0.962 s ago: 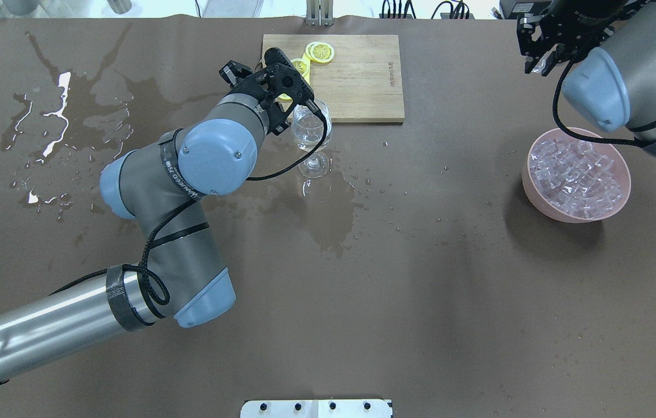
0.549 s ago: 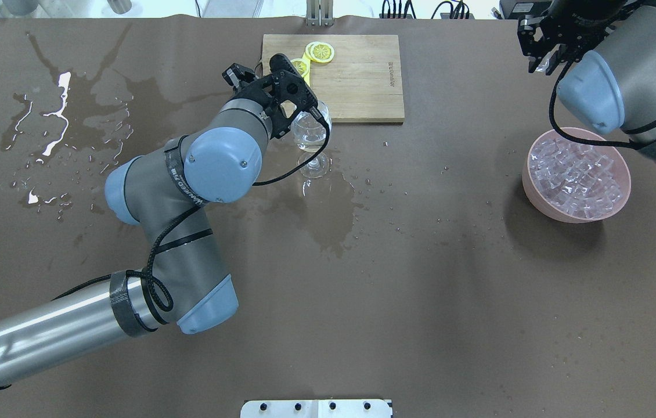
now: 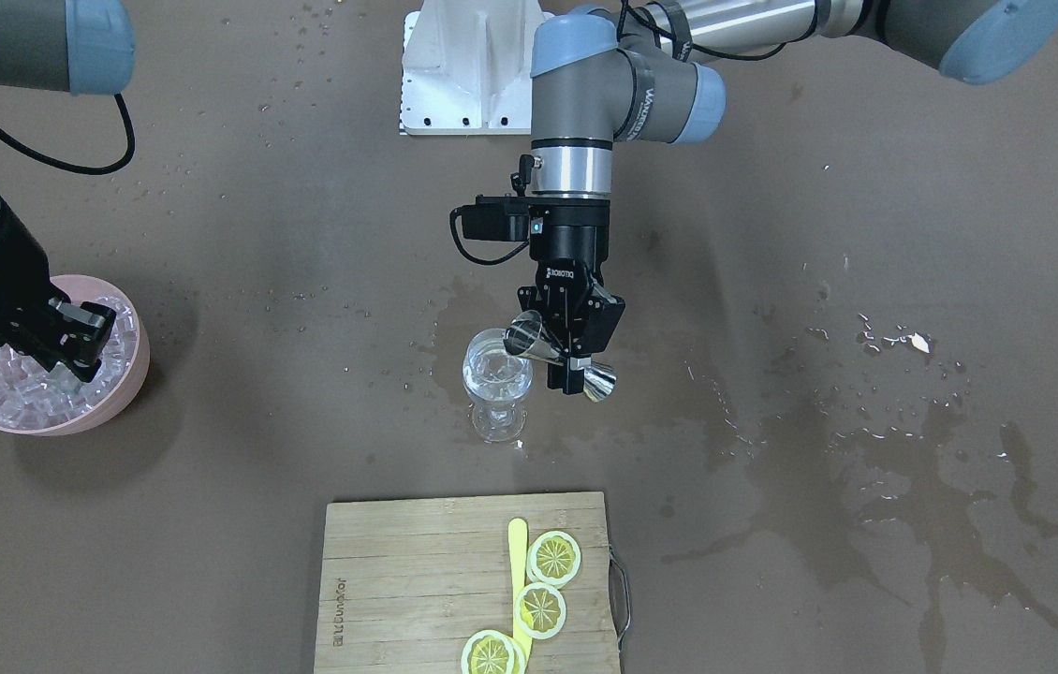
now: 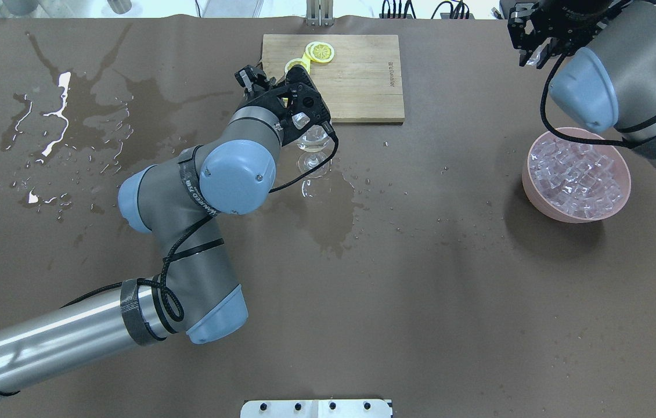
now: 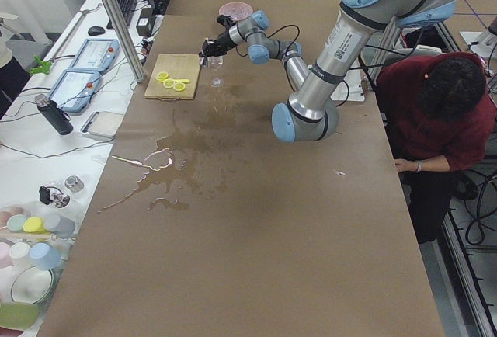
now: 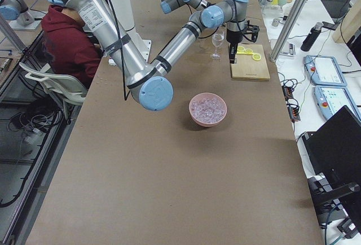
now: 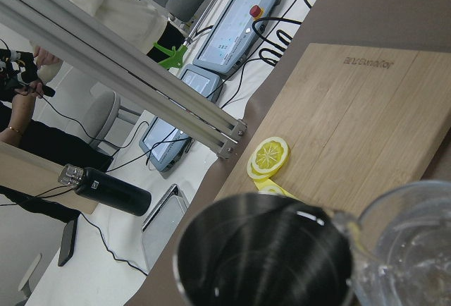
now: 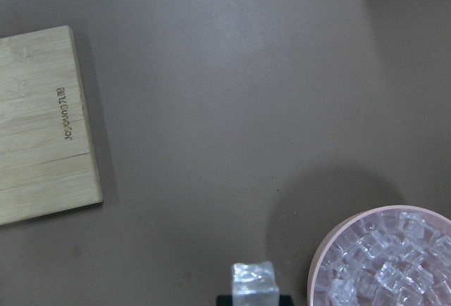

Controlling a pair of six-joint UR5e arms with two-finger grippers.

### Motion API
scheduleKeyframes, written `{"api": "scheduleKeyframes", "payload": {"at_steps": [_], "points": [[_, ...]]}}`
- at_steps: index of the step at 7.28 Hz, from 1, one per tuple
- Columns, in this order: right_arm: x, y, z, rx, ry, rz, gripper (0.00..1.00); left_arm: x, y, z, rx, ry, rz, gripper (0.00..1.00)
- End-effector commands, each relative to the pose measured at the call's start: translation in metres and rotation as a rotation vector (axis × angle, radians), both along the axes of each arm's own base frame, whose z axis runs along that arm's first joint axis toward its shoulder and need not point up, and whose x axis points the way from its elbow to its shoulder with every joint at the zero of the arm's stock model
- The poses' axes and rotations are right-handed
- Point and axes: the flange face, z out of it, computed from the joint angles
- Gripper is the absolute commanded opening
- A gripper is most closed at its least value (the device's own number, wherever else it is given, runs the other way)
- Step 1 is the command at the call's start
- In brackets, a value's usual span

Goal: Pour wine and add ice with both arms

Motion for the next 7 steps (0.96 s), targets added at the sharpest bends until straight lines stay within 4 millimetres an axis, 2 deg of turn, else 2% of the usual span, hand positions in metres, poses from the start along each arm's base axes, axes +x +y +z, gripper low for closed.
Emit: {"api": "scheduleKeyframes", "payload": {"at_steps": [1,7], "points": [[-0.0047,0.0089,-0.0071,0.005,-0.012,0.004,0.04,0.0007,-0.0004,0.0007,0.006,-0.018,0.005,0.0],[-0.0006,0.0106,-0.0049,0.0,-0.018,0.02,0.04,0.0012,-0.0054,0.0007,0.07,-0.146,0.02,0.0]]}}
